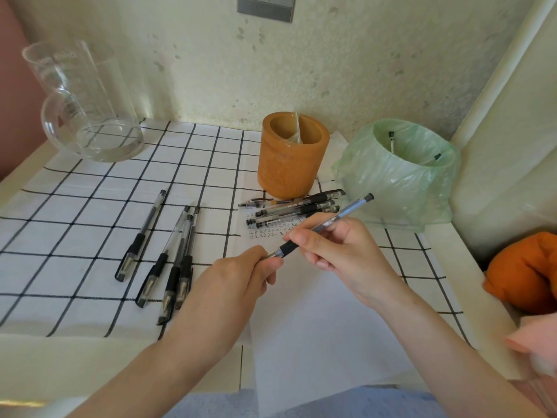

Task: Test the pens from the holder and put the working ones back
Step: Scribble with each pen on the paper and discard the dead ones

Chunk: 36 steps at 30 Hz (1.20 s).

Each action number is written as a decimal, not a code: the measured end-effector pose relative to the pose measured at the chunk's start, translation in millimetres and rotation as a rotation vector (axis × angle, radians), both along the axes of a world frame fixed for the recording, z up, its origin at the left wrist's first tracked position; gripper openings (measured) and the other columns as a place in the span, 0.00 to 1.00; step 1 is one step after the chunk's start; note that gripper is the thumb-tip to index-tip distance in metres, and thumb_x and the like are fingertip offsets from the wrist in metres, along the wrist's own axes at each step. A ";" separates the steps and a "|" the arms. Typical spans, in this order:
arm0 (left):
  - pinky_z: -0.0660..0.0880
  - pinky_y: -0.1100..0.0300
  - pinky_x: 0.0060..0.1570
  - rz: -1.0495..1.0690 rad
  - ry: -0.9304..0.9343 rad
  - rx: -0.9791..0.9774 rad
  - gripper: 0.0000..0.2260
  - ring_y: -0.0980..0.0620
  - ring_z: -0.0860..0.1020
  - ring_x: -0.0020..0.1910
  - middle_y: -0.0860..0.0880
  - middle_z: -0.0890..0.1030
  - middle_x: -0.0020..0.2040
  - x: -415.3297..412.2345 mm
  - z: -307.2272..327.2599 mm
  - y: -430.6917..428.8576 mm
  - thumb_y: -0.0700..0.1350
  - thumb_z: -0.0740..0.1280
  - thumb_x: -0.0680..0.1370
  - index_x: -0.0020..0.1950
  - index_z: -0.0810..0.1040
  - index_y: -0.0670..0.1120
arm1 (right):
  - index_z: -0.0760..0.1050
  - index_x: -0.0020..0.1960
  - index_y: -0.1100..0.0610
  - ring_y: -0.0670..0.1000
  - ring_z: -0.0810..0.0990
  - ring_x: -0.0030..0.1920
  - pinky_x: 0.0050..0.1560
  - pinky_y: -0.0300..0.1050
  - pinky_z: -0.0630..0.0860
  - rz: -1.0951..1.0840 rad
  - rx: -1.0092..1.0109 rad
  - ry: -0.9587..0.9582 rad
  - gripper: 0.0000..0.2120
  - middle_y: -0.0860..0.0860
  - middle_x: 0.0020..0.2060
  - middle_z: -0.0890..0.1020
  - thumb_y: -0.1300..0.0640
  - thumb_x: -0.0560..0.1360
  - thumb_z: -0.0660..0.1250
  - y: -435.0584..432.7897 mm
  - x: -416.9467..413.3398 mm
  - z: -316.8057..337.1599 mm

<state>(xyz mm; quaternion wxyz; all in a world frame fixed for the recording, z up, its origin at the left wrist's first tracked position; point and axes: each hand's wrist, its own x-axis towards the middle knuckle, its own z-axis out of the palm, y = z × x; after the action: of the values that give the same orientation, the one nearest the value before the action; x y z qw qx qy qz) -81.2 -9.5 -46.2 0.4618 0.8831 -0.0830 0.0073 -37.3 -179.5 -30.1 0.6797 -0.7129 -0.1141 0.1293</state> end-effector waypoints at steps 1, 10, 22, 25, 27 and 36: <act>0.65 0.65 0.30 0.000 0.020 -0.008 0.16 0.56 0.70 0.27 0.53 0.70 0.24 -0.7 -0.7 0.0 0.61 0.51 0.71 0.33 0.68 0.52 | 0.79 0.42 0.62 0.43 0.67 0.24 0.26 0.31 0.62 0.014 -0.006 -0.003 0.09 0.45 0.22 0.72 0.56 0.68 0.68 0.9 0.0 -0.2; 0.59 0.67 0.26 -0.027 0.192 -0.371 0.16 0.58 0.61 0.22 0.55 0.65 0.21 4.8 4.2 -8.9 0.52 0.56 0.78 0.35 0.73 0.44 | 0.81 0.40 0.52 0.46 0.70 0.29 0.33 0.36 0.67 0.021 0.111 -0.009 0.08 0.48 0.27 0.74 0.49 0.72 0.66 16.0 0.1 -9.0; 0.71 0.63 0.36 0.162 -0.096 0.484 0.10 0.57 0.74 0.37 0.57 0.74 0.39 12.0 -2.7 30.8 0.55 0.56 0.79 0.51 0.73 0.53 | 0.76 0.49 0.55 0.46 0.75 0.41 0.40 0.34 0.67 -0.095 -0.602 -0.382 0.05 0.48 0.38 0.78 0.56 0.79 0.62 -18.6 26.3 -11.9; 0.66 0.63 0.34 0.257 -0.137 0.610 0.09 0.55 0.72 0.37 0.55 0.74 0.42 12.3 -7.8 46.0 0.54 0.59 0.78 0.50 0.73 0.50 | 0.78 0.55 0.56 0.48 0.74 0.46 0.45 0.31 0.66 -0.147 -0.661 -0.435 0.08 0.53 0.45 0.76 0.59 0.79 0.62 -23.3 37.3 -14.6; 0.67 0.61 0.33 0.312 -0.132 0.681 0.11 0.53 0.72 0.36 0.51 0.74 0.43 13.4 -11.4 54.6 0.54 0.61 0.77 0.50 0.72 0.46 | 0.77 0.60 0.56 0.50 0.72 0.49 0.49 0.33 0.64 -0.176 -0.723 -0.460 0.12 0.52 0.45 0.71 0.62 0.79 0.60 -25.5 44.9 -17.9; 0.67 0.64 0.34 0.341 -0.062 0.938 0.16 0.55 0.71 0.37 0.52 0.73 0.46 17.7 -14.3 59.6 0.59 0.55 0.78 0.54 0.67 0.47 | 0.75 0.64 0.59 0.56 0.69 0.54 0.55 0.32 0.61 -0.267 -0.888 -0.613 0.20 0.54 0.48 0.69 0.73 0.76 0.58 -34.1 72.7 -35.2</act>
<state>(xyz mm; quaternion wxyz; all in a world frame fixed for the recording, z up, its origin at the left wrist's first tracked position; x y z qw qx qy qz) -63.5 50.1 -60.5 0.0045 0.9960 0.0544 0.0707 35.3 -213.6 -65.3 0.2603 -0.9442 -0.1497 -0.1355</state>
